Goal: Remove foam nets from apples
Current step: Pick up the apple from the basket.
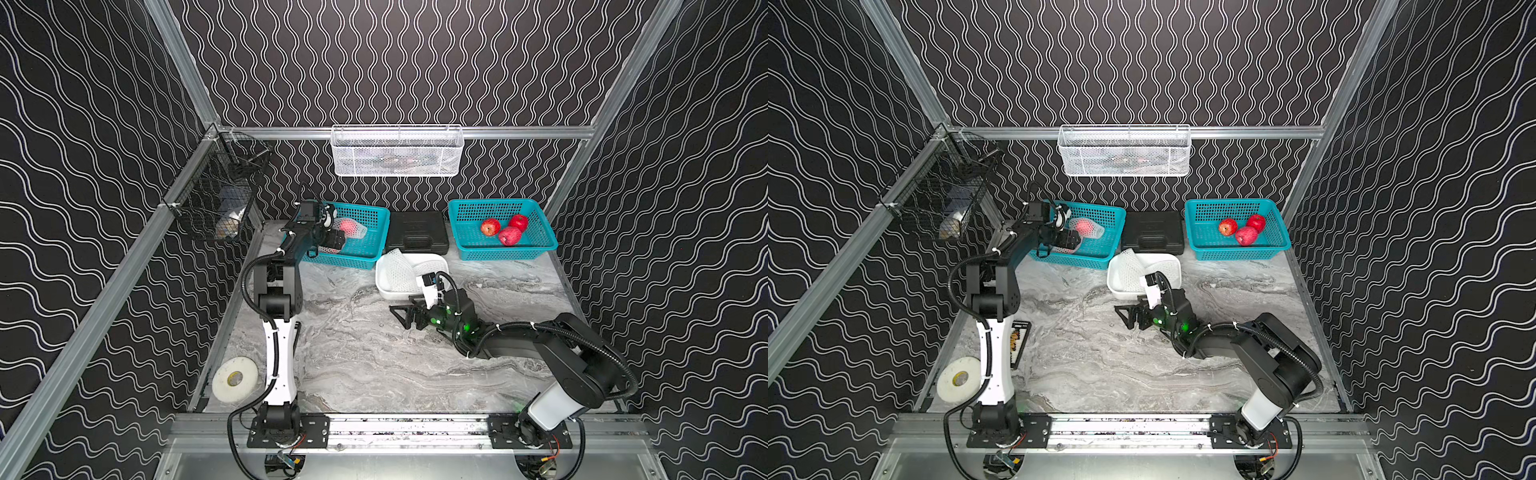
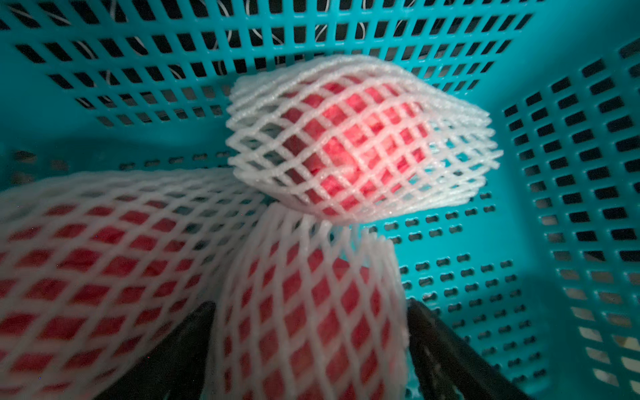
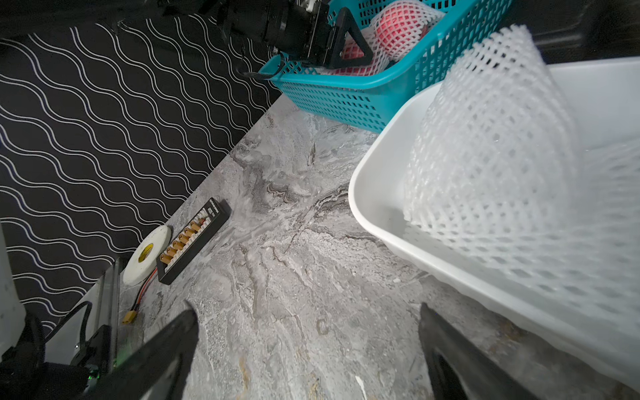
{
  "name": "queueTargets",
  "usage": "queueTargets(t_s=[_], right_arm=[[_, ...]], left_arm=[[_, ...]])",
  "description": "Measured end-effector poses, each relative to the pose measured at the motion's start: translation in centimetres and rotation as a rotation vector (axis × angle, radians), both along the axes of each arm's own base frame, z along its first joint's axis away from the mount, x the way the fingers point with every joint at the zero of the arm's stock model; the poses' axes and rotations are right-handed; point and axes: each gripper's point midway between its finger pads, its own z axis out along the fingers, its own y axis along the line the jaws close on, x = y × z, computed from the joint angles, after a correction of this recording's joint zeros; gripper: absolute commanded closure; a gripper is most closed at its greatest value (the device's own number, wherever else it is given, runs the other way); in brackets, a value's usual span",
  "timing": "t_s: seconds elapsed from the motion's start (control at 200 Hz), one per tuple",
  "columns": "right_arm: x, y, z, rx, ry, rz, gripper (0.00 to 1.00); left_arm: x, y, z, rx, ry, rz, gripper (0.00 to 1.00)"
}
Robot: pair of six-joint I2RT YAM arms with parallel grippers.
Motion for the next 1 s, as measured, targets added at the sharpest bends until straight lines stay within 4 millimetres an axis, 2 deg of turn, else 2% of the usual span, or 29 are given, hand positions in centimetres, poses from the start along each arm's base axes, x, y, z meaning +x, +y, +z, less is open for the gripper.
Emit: queueTargets(t_s=[0.13,0.26,0.465,0.54,0.686,0.826,0.941,0.996], right_arm=[[0.0,0.1,0.1,0.002,-0.001,0.001,0.00],[0.0,0.1,-0.1,0.001,0.006,0.002,0.00],[0.0,0.1,-0.2,0.001,0.010,0.002,0.00],[0.0,0.1,-0.2,0.002,0.009,0.002,0.00],[0.0,0.1,0.2,0.007,0.003,0.001,0.00],[0.0,0.0,0.3,0.008,0.000,-0.002,0.00],[0.0,0.0,0.2,0.007,0.002,-0.003,0.00],[0.0,0.0,0.2,0.008,0.002,-0.003,0.00]], left_arm=[[-0.1,-0.1,-0.4,0.005,0.008,0.001,0.06],[-0.2,-0.2,-1.0,0.013,0.019,0.003,0.05],[-0.2,-0.2,-1.0,0.013,0.019,0.002,0.17],[-0.2,-0.2,-1.1,0.013,0.020,0.003,0.24],[-0.6,-0.3,-1.0,0.013,0.022,0.003,0.27],[-1.0,-0.3,-0.8,0.012,0.026,0.003,0.35],[-1.2,-0.3,-0.3,0.012,0.020,0.004,0.37],[-1.2,-0.3,0.0,0.010,0.016,0.009,0.41]])
